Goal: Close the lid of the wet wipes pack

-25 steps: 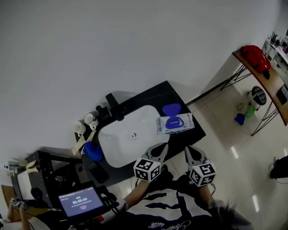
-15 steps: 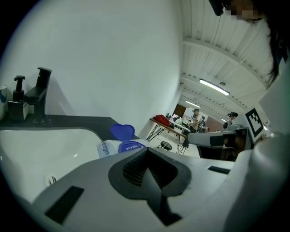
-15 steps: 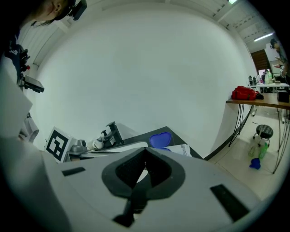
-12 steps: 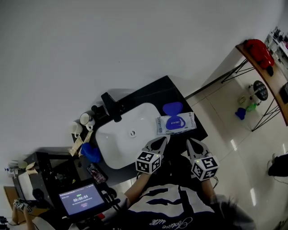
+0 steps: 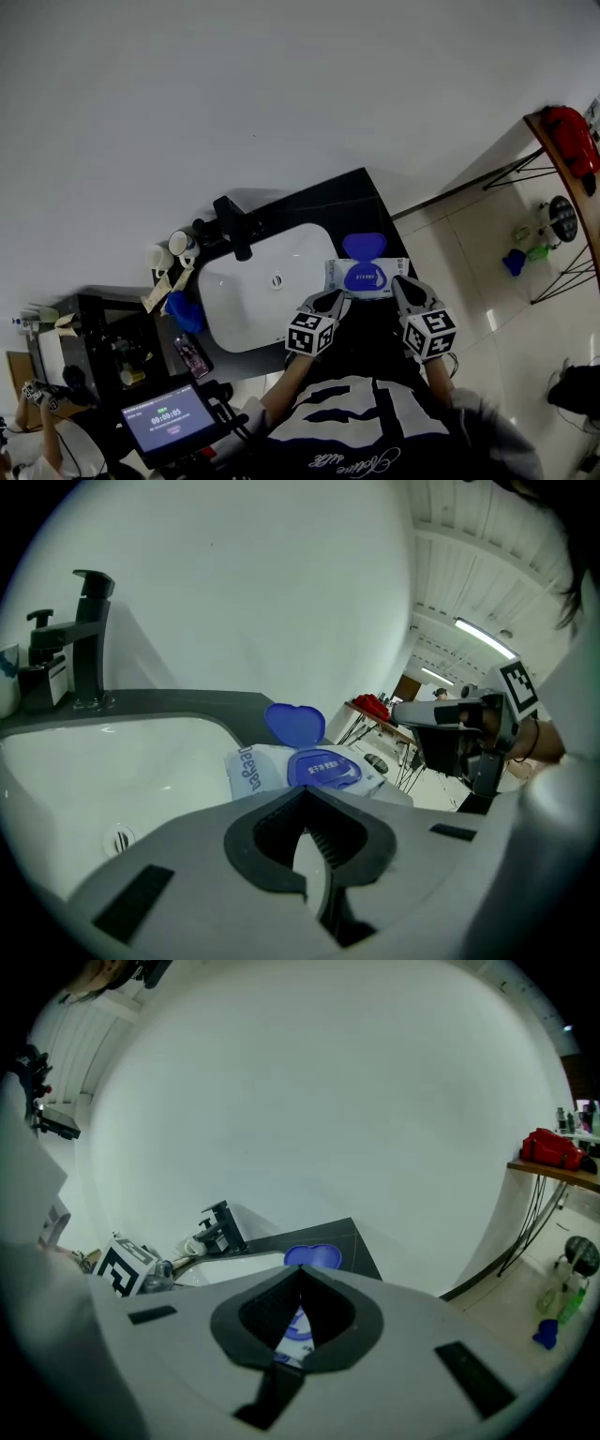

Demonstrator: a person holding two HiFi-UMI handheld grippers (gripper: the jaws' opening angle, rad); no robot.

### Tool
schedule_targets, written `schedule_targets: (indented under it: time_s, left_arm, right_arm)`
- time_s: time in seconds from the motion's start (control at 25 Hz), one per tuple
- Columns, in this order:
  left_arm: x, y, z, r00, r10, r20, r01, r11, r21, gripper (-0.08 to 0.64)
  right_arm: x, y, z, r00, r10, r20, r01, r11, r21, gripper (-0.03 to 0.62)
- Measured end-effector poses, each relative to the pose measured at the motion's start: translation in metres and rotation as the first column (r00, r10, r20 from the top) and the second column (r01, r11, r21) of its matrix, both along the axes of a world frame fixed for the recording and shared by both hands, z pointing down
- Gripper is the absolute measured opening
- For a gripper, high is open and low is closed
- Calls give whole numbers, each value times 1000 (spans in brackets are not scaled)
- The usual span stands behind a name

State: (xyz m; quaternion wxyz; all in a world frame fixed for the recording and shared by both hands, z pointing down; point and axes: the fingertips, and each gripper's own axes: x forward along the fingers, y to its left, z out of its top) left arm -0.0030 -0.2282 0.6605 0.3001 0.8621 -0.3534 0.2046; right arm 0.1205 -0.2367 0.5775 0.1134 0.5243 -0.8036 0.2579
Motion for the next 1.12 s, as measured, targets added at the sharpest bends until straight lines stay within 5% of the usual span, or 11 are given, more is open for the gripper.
schedule_targets:
  time_s: [0.56, 0.96, 1.12]
  left_arm:
    - [-3, -20, 20, 990, -125, 59, 129, 990, -65, 0]
    - [-1, -22, 24, 988, -142, 61, 147, 986, -79, -1]
    - [0, -20, 19, 989, -136, 51, 139, 987, -75, 0]
  right_arm:
    - [21, -125, 69, 960, -248, -132, 231, 964, -130, -5]
    - [-1, -97, 66, 940, -340, -26, 334, 932, -141, -5]
    - [-9, -67, 57, 920, -389, -56, 378, 915, -144, -5]
